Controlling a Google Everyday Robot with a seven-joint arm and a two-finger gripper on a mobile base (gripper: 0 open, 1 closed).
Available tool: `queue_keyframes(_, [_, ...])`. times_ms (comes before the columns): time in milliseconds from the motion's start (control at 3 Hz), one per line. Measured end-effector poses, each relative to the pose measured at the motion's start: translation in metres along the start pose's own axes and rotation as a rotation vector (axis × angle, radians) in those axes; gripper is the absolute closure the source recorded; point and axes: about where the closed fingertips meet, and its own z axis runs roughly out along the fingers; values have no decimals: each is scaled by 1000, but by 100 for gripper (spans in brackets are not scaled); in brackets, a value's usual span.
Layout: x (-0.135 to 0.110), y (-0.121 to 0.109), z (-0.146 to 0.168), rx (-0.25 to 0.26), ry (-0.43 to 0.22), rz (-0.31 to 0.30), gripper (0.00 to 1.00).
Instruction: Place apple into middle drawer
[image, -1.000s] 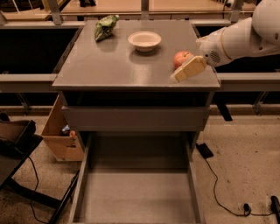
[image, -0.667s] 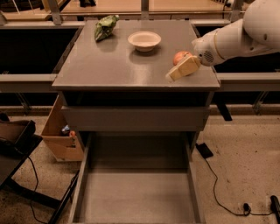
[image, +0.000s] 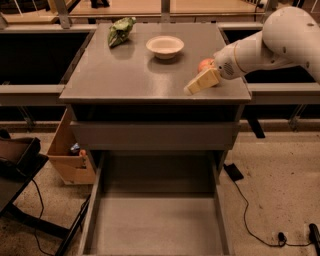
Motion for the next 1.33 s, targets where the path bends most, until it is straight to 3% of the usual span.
queue_keyframes(667, [-3,-52,0,81,3,-8,0])
queue_keyframes(1333, [-4,-78,19,77,1,-1,0])
